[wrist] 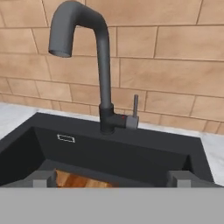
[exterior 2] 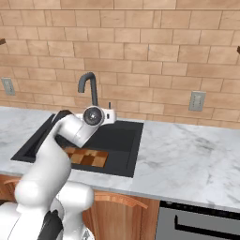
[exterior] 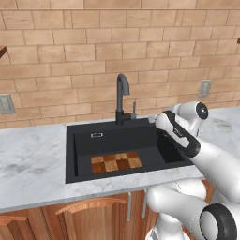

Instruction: Turn on the sink faucet with hot water and rinse the cutting board for ten seconds, then turn off the faucet. Push the cutting board to reach the water if necessary.

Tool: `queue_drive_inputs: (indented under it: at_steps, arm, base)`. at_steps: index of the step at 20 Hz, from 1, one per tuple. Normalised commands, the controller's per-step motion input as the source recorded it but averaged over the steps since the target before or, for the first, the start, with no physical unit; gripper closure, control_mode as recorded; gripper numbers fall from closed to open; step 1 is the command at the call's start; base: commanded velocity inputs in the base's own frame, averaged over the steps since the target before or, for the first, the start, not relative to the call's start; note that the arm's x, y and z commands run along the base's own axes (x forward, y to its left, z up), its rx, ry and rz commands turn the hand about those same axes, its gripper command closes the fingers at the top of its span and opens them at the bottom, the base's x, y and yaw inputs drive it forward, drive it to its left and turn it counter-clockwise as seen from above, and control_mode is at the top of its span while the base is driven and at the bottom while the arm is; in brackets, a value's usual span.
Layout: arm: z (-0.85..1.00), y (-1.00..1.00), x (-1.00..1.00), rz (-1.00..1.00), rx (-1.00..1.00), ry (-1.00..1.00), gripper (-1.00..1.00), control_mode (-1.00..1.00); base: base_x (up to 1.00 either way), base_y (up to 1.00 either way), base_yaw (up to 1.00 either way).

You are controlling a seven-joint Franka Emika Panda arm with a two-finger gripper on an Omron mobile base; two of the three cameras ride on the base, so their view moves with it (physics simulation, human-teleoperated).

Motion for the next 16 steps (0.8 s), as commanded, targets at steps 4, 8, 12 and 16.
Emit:
queue_drive_inputs:
  at_steps: [4,8,12,16]
  arm:
    - [-0.16,-0.01,0.43,0.01,0.03,0.0,-1.0,-1.0]
    - [-0.12,-0.01,0.47,0.01,0.03,-0.02,-1.0,-1.0]
    - [-0.14,0.0,0.51,0.0,0.05,-0.05,-1.0,-1.0]
    - [-0.14,-0.03,0.39,0.01,0.05,-0.06,-1.0,-1.0]
  base:
    - [0.0,0.0,0.0]
    - [0.0,0.0,0.0]
    - [0.0,0.0,0.0]
    - [0.0,0.0,0.0]
